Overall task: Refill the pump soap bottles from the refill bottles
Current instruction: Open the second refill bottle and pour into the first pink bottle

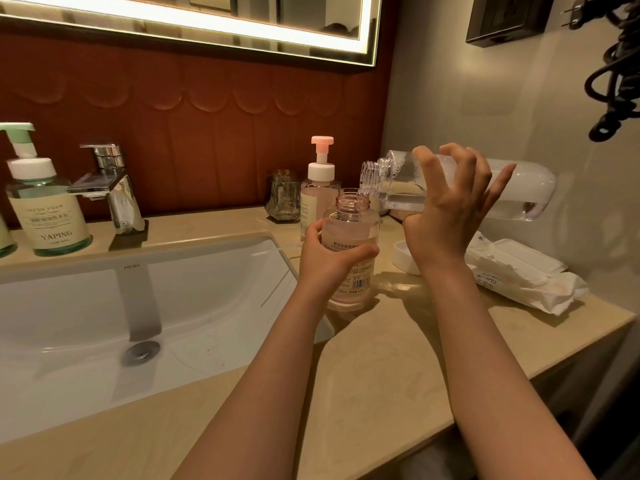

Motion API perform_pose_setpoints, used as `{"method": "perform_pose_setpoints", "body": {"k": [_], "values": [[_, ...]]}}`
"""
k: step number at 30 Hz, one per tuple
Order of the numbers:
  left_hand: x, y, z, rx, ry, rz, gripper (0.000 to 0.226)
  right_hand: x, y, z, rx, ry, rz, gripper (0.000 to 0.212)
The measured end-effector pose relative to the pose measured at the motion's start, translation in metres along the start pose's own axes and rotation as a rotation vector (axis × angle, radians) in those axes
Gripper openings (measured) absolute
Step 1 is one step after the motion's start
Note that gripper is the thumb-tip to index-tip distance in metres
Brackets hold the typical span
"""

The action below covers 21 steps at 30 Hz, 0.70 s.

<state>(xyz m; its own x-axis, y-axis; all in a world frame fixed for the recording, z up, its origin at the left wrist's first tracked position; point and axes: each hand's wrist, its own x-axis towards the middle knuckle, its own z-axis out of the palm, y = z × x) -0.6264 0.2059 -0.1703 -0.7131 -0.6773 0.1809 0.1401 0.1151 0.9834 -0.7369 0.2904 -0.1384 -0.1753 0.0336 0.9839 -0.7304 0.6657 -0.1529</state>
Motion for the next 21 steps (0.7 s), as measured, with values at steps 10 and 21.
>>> {"method": "perform_pose_setpoints", "body": {"k": [10,21], "values": [[-0.0002,0.0002,0.0005,0.004,0.002,0.003,0.08,0.0,-0.0007,-0.0014,0.002,-0.015,0.005,0.067],[-0.0008,0.0002,0.0002,0.005,-0.001,-0.001,0.081,0.0003,-0.0004,-0.002,0.004,-0.047,0.014,0.068]]}}
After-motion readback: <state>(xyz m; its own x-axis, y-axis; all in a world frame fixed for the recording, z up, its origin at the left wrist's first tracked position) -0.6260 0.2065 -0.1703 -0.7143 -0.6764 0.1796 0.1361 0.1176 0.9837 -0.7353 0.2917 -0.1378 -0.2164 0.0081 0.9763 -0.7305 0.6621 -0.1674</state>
